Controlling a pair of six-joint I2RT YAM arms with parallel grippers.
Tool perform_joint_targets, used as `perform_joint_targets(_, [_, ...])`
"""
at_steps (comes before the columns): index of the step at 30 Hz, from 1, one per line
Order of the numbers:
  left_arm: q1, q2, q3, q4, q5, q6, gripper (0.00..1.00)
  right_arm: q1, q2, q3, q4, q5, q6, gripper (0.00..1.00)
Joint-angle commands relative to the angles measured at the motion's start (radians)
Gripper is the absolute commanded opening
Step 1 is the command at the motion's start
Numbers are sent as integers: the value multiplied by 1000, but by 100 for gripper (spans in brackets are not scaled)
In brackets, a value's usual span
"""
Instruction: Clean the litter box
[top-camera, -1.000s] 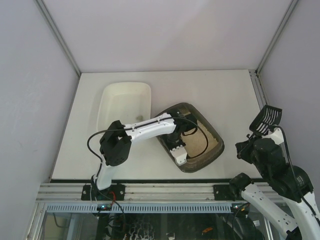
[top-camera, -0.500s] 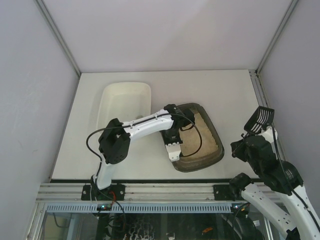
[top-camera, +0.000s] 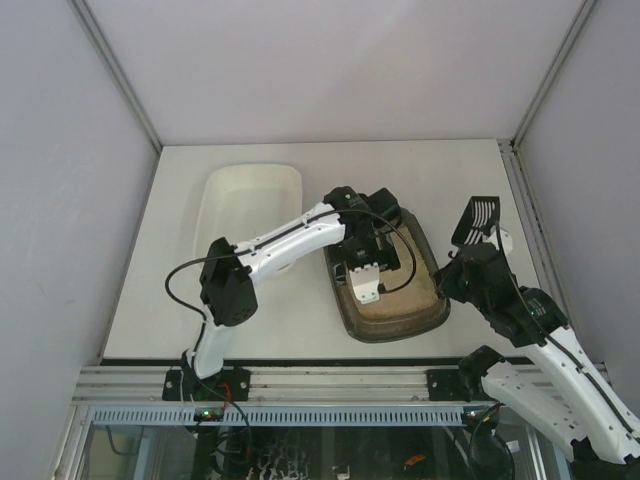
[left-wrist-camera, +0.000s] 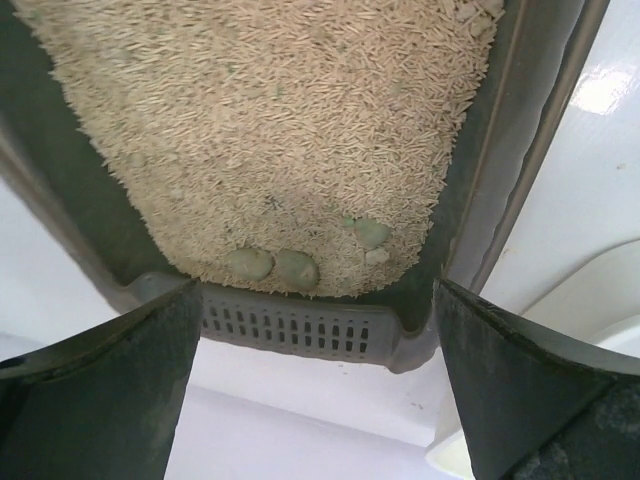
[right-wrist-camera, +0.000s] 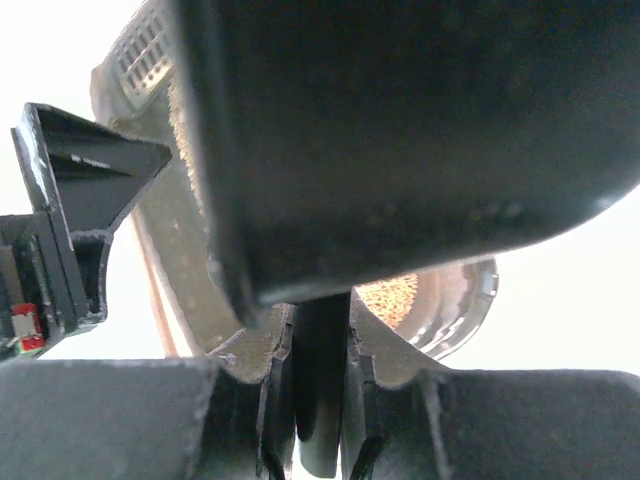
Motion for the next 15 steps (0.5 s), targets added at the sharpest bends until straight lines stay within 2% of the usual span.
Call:
perform_joint_targets(1, [12,-62,105,-76,71,-57,100,-18,45,17,115,-172,-107,0])
perform_joint_targets(4, [35,-116,137,-78,121,-158,100,-55,107,48,116,-366,-152,0])
perform_joint_targets(7, [77,-188,120,-35,218,-338,100,-115,187,103,79,-552,-201,0])
perform_joint_targets(11, [145,-317,-19,158,310,-744,100,-211,353,197,-17,-767,-260,0])
perform_joint_targets(13, [165,-382,-120,326,271,-1042,100,-235,463,248,-68,-881,-293,0])
perform_joint_targets(15, [178,-414,-163,367,271,-1216,100,-240,574,297,-108,-972,-313,0])
